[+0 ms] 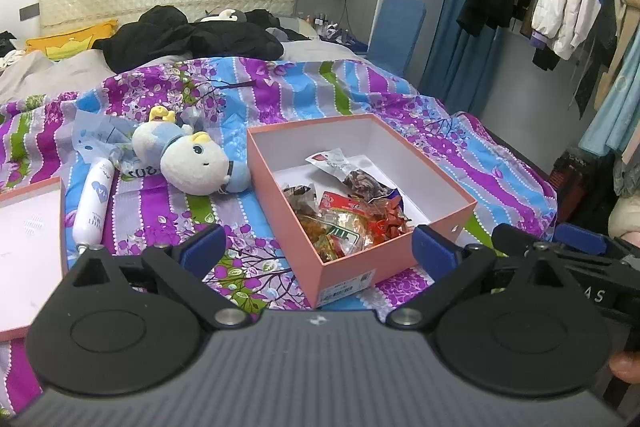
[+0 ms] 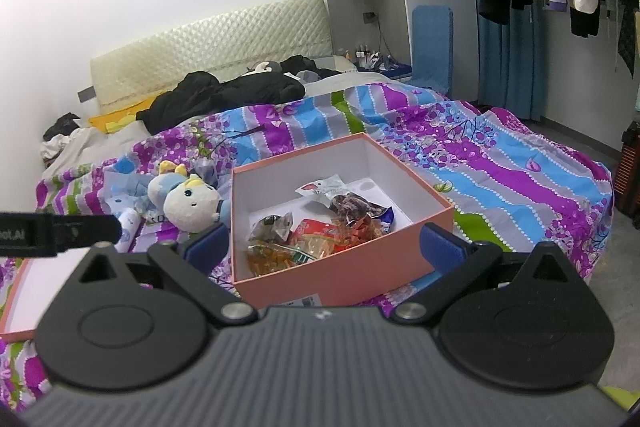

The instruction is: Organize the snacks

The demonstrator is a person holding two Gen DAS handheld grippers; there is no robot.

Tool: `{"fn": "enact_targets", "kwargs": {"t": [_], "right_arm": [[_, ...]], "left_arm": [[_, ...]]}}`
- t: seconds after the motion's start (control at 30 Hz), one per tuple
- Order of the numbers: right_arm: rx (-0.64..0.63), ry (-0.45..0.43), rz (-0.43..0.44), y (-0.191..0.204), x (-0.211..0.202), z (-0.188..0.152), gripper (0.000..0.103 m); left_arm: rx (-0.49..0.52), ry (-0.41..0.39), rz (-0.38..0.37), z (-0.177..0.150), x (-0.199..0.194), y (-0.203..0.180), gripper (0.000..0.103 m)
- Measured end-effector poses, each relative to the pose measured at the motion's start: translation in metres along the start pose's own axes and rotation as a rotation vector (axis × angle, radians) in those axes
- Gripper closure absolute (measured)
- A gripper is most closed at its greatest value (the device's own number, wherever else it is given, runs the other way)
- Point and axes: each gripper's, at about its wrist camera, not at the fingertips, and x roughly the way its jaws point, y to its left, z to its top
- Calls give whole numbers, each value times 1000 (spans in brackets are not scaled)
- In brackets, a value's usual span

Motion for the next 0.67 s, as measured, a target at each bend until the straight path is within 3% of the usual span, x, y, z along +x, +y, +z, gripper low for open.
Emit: {"fn": "enact_targets", "kwargs": {"t": [0.67], "right_arm": [[3,-5,-6,1,0,-1,0]], "left_arm": [[-19,-8,-2,-1,-3,-2,2]]}}
